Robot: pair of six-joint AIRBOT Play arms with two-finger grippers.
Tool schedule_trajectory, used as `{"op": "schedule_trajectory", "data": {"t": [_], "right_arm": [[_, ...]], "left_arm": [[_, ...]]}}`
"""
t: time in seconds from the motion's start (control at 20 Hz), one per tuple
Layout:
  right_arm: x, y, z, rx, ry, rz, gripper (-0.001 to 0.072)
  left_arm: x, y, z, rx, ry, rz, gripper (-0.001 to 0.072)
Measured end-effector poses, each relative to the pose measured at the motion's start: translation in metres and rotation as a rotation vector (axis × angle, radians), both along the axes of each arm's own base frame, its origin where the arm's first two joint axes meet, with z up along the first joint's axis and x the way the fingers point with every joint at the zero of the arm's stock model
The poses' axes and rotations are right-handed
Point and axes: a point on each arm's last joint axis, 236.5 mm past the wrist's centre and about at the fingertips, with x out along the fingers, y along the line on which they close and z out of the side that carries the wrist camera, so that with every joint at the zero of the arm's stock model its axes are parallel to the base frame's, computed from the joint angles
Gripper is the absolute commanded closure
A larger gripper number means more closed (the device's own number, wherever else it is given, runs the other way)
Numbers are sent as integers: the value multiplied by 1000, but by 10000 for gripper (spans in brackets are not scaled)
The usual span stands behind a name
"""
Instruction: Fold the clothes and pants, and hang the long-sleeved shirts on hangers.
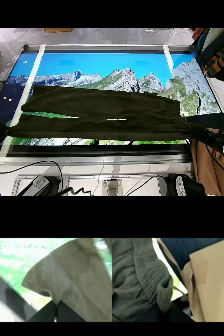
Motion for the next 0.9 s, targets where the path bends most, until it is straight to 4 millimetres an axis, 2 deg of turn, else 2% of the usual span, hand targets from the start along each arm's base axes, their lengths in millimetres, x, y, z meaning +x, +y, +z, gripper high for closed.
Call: {"op": "schedule_trajectory", "data": {"t": [0.1, 0.25, 0.4, 0.5, 0.65, 0.9], "right_arm": [[13, 0, 9, 4, -67, -7, 671], [42, -4, 19, 22, -178, -15, 671], [74, -12, 21, 49, -256, -34, 671], [99, -20, 18, 81, -279, -52, 671], [138, -34, 11, 131, -285, -77, 670], [210, -41, -25, 218, -233, -77, 670]], "left_arm": [[31, 1, 27, 60, -63, -26, 691], [89, -1, 72, 136, -176, -48, 691], [142, -10, 93, 178, -219, -79, 690], [175, -17, 93, 183, -221, -90, 689], [217, -29, 78, 152, -217, -89, 689], [270, -48, 50, 128, -214, -114, 689]]}}
